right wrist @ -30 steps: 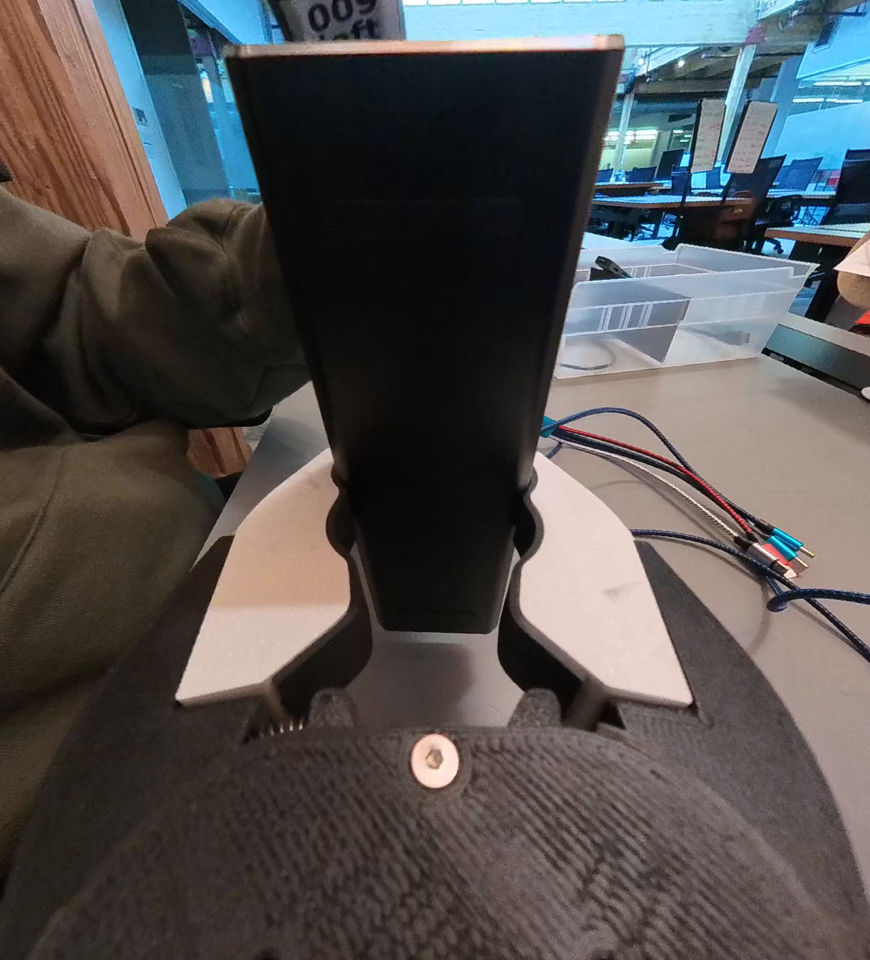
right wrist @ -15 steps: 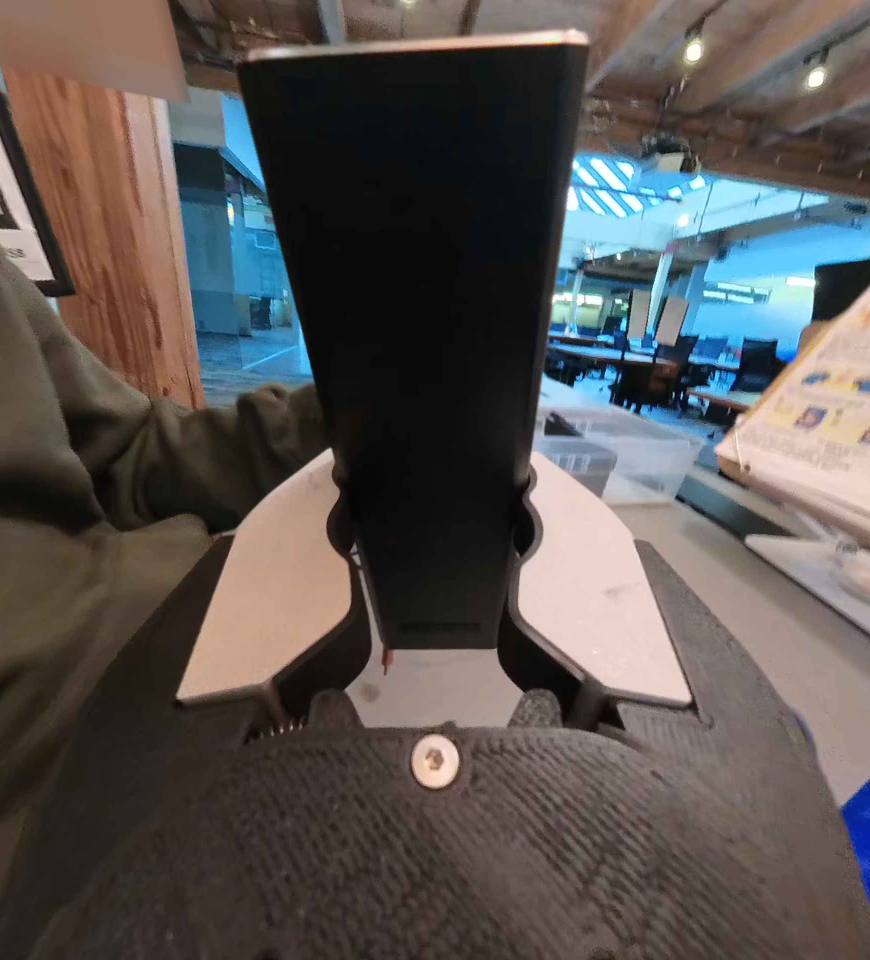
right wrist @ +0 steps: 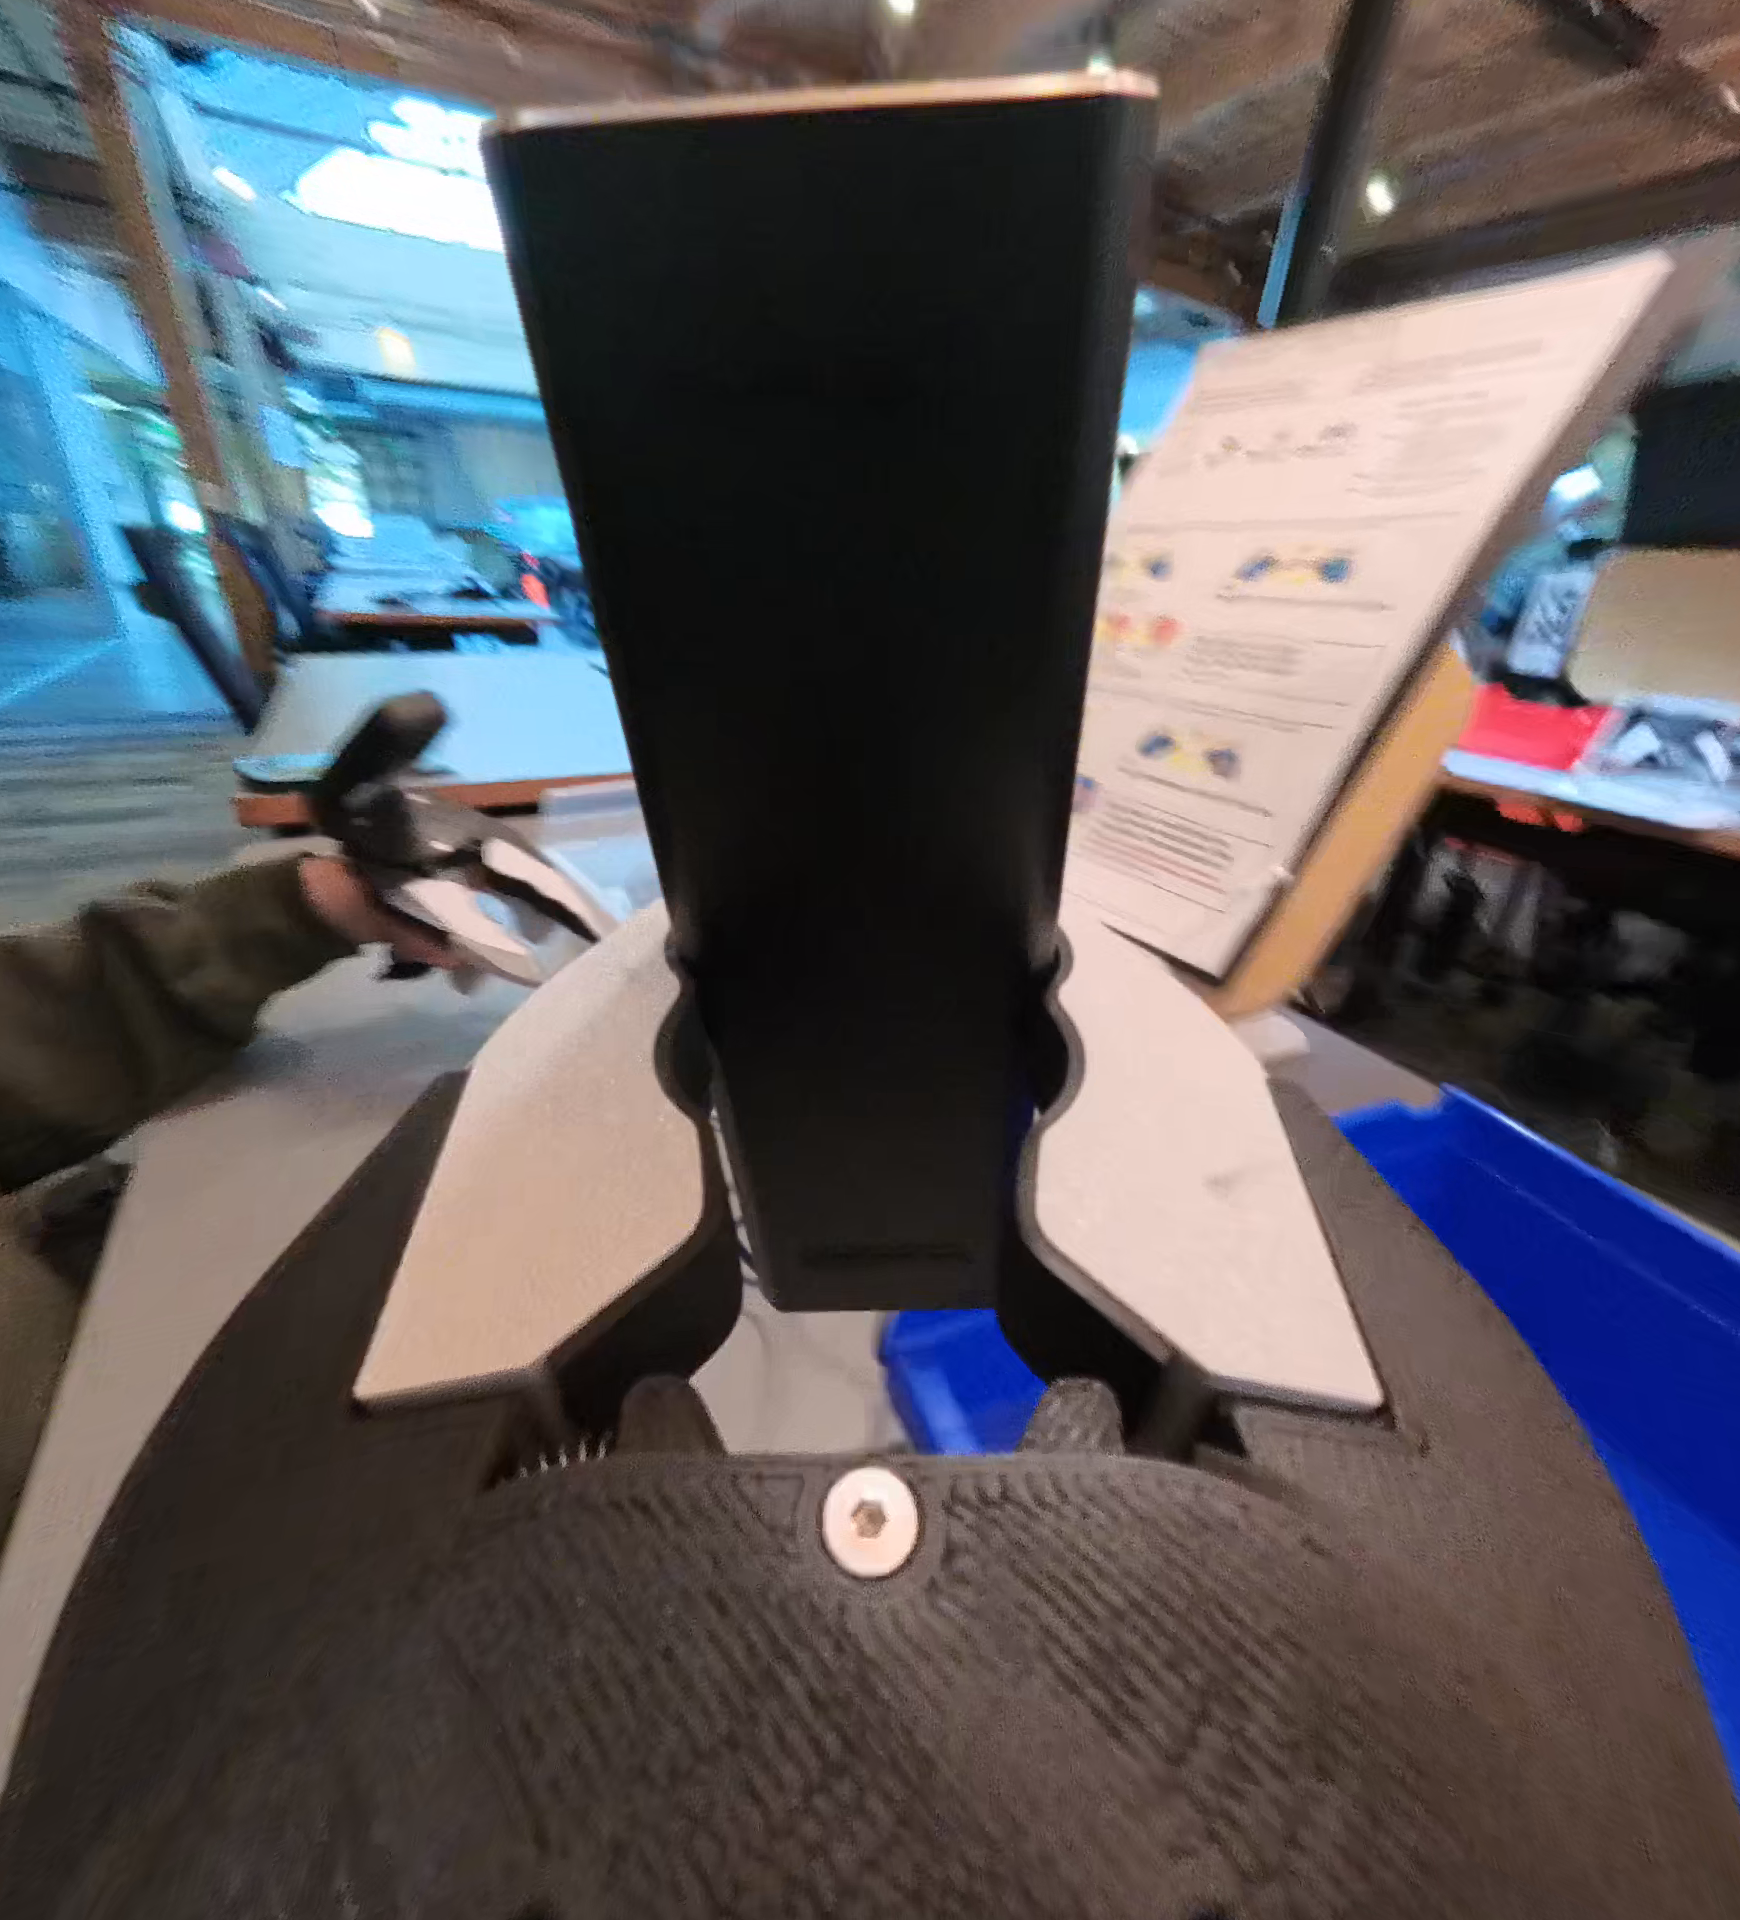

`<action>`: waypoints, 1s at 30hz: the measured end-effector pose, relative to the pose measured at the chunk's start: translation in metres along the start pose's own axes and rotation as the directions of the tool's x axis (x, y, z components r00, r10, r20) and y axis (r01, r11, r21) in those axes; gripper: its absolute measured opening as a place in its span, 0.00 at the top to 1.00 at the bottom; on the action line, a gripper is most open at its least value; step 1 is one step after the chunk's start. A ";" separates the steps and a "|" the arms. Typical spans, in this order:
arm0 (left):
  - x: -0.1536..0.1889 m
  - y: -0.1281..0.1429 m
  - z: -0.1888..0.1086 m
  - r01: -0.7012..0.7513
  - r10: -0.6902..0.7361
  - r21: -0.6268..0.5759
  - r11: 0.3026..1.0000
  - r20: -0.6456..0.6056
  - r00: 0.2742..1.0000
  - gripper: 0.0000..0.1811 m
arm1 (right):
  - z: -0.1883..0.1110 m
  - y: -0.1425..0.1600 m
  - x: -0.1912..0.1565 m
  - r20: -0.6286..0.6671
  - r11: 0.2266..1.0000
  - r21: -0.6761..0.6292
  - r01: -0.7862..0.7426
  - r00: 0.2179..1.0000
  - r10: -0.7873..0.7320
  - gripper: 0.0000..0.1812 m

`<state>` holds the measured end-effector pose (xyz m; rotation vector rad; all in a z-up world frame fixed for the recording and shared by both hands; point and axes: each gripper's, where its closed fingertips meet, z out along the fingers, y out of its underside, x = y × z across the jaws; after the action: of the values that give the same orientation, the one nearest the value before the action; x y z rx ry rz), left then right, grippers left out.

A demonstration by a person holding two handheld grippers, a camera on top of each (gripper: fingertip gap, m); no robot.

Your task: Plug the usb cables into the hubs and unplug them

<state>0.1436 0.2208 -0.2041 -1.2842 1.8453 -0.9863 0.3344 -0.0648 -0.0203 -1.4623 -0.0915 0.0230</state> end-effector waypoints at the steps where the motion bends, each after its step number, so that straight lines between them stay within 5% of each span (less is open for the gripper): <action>1: -0.004 0.003 -0.003 0.002 -0.003 0.001 1.000 0.011 1.000 0.76 | 0.002 0.002 0.019 -0.043 0.999 -0.048 -0.017 0.999 0.015 0.67; 6: -0.008 -0.006 -0.018 0.076 -0.073 0.097 0.992 -0.032 0.997 0.77 | 0.010 0.026 0.124 -0.413 0.962 -0.192 -0.195 0.905 0.101 0.66; 10: -0.007 0.000 -0.020 0.070 -0.065 0.072 0.995 -0.060 0.996 0.76 | 0.016 0.084 0.176 -0.561 0.851 -0.320 -0.417 0.807 0.184 0.66; 16: -0.002 0.006 -0.019 0.060 -0.055 0.056 0.997 -0.084 0.995 0.77 | 0.018 0.176 0.192 -0.670 0.618 -0.517 -0.592 0.729 0.139 0.66; 21: -0.004 0.009 -0.017 0.090 -0.083 0.064 0.994 -0.104 0.991 0.78 | 0.003 0.221 0.191 -0.709 0.470 -0.615 -0.633 0.705 0.023 0.66; 26: 0.000 0.015 -0.011 0.096 -0.089 0.050 0.994 -0.132 0.987 0.78 | -0.005 0.236 0.178 -0.654 0.385 -0.705 -0.596 0.756 -0.026 0.66; 28: 0.003 0.015 -0.010 0.106 -0.097 0.057 0.993 -0.148 0.984 0.78 | -0.001 0.212 0.179 -0.605 0.430 -0.746 -0.508 0.787 -0.119 0.65; 30: 0.004 0.015 -0.009 0.111 -0.099 0.068 0.991 -0.164 0.982 0.78 | 0.002 0.177 0.170 -0.556 0.454 -0.782 -0.428 0.807 -0.197 0.51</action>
<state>0.1282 0.2219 -0.2129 -1.2998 1.8541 -1.2376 0.5110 -0.0314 -0.1873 -2.5013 0.6341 -0.4365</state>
